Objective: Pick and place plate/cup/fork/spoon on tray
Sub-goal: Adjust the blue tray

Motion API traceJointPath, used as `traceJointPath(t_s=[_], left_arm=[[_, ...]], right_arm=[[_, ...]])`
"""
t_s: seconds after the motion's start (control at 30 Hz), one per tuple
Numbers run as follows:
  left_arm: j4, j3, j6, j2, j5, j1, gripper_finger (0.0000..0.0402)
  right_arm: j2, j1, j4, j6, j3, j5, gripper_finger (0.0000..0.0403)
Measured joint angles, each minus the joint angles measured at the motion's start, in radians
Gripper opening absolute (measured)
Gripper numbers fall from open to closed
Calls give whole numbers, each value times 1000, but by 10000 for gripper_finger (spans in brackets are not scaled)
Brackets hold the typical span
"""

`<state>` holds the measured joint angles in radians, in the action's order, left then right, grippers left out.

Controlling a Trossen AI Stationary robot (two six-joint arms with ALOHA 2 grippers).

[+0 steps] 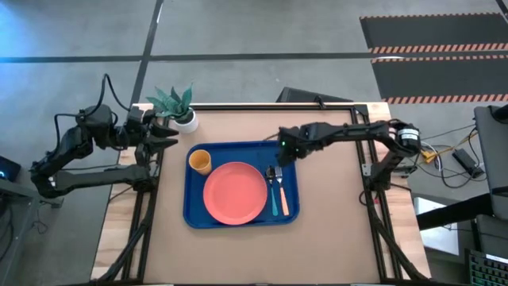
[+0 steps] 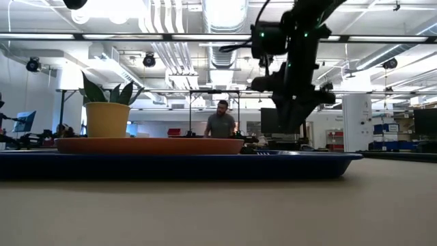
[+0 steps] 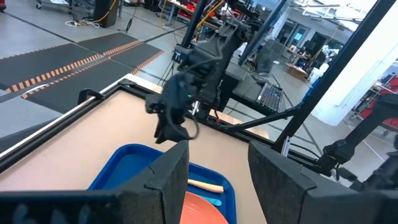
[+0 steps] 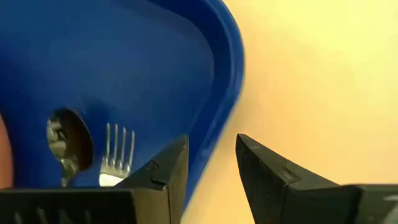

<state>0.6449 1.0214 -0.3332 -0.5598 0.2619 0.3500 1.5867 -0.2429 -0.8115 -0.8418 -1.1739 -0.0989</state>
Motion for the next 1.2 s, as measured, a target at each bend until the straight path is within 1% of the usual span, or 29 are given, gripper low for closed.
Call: traceJointPath(t_s=[0.07,0.13,0.27,0.5,0.73,1.03,1.2], left_arm=[[0,0,0,0,0,0,149],[0,0,-1,0,0,0,149],[0,0,-1,0,0,0,149],[0,0,-2,-2,0,0,149],[0,0,-2,-3,0,0,149],[0,0,-3,-3,0,0,149],[0,0,-3,-3,0,0,149]], right_arm=[[0,-32,72,29,22,38,123],[0,-55,112,48,43,54,122],[0,-80,132,76,86,56,123],[-1,-110,172,84,170,133,122],[-2,-111,290,87,199,153,118],[-2,-138,310,97,198,156,116],[0,-151,360,95,217,160,116]])
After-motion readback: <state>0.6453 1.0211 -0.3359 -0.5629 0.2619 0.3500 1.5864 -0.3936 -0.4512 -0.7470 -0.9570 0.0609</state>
